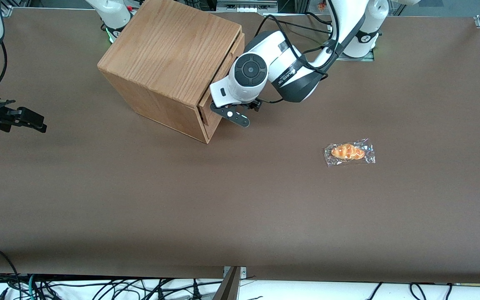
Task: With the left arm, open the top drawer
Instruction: 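Hold the handle with the left gripper and begin pulling outward, then pull the drawer out of the cabinet by its handle with the left gripper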
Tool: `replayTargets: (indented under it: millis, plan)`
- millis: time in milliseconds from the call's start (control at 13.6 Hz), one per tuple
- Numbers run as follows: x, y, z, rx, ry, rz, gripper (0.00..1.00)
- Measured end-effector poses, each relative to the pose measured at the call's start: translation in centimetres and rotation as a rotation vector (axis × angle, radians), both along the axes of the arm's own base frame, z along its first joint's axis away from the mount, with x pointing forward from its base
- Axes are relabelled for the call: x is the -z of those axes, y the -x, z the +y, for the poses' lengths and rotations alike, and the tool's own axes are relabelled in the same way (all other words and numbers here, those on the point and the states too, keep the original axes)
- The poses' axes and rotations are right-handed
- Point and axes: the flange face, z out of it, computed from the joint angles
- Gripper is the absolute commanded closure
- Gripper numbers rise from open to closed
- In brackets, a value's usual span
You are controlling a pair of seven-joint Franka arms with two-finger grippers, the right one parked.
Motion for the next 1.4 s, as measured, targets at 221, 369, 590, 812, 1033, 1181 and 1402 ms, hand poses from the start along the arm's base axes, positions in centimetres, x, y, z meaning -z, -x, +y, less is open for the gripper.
replayTargets:
  millis: [221,369,590,812,1033,1181,1402]
  plan:
    - [0.0,-0.2,0.2,-0.005,-0.001,0.0,0.0]
    - [0.0,-0.4,0.4,-0.007,-0.004,0.002,0.0]
    - [0.0,-0.9,1.1,-0.016,-0.01,0.008,0.0]
    - [-0.1,-1.4,1.9,-0.026,-0.017,0.014,0.0]
    - [-0.2,-1.6,2.3,-0.029,-0.024,0.017,0.0]
    - [-0.2,-1.8,2.6,-0.026,-0.036,0.012,0.0]
    - [-0.4,-2.2,3.3,-0.027,-0.053,0.005,0.0]
